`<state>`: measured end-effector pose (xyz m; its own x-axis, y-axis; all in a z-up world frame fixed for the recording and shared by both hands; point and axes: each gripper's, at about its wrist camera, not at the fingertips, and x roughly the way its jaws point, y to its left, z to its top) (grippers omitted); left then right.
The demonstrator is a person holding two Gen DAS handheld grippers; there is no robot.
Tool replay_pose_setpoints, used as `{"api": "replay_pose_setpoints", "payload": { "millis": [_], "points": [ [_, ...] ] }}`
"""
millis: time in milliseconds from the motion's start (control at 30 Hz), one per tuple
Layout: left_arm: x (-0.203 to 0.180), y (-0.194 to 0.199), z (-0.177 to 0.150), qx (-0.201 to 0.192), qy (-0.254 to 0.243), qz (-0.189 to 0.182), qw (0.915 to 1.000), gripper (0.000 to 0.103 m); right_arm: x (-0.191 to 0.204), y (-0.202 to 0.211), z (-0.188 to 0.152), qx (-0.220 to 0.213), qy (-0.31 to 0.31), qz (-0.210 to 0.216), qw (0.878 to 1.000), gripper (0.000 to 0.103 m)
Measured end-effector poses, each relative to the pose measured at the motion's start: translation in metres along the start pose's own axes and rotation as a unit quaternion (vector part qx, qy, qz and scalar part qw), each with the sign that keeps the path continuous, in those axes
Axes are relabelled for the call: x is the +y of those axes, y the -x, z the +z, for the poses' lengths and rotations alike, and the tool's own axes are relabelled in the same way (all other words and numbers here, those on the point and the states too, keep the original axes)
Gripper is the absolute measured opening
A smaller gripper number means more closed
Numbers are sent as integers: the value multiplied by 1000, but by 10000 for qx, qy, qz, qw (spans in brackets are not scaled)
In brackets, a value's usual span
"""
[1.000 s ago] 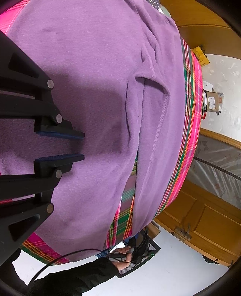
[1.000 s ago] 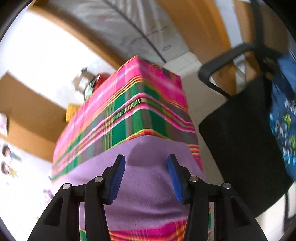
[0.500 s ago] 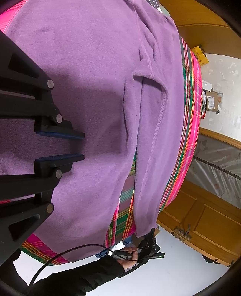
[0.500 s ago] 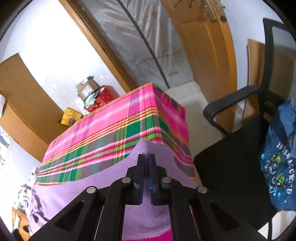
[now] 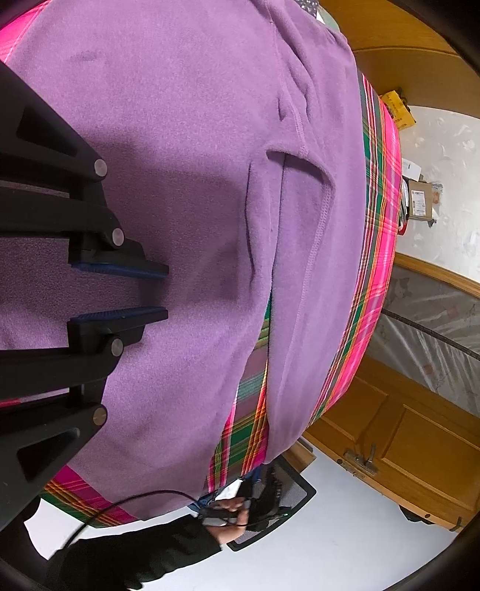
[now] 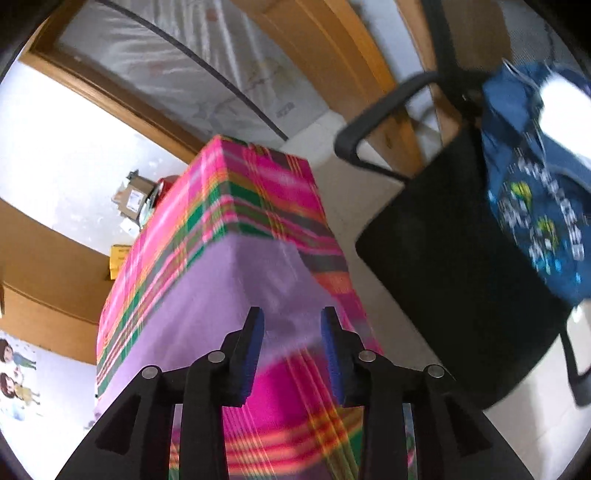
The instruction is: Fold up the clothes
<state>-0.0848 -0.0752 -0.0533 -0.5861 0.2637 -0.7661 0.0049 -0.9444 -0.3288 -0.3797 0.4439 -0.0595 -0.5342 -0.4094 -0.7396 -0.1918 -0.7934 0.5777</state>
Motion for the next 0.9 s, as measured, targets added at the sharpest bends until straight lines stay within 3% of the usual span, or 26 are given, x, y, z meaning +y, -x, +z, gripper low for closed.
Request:
{"api": "replay_pose_setpoints", "payload": {
  "millis": [167, 367, 500, 633, 733, 900],
  "points": [
    [-2, 1, -1, -1, 6, 33, 10000, 16, 3, 0, -12, -62, 127, 3, 9999, 33],
    [2, 5, -4, 57, 64, 5, 10000, 16, 12, 9, -17, -116, 648, -821, 9945, 33],
    [5, 10, -2, 5, 114, 147, 9998, 16, 32, 33, -32, -410, 923, -389, 9941, 33],
    [19, 22, 0, -194, 269, 327, 9989, 16, 82, 60, -65, -720, 1627, 239, 9838, 36],
    [36, 35, 1, -373, 464, 525, 9968, 16, 117, 66, -97, -603, 2097, 755, 9730, 46],
    [70, 56, 1, -626, 819, 882, 9908, 16, 162, 53, -156, -77, 2641, 1252, 9563, 46]
  ]
}}
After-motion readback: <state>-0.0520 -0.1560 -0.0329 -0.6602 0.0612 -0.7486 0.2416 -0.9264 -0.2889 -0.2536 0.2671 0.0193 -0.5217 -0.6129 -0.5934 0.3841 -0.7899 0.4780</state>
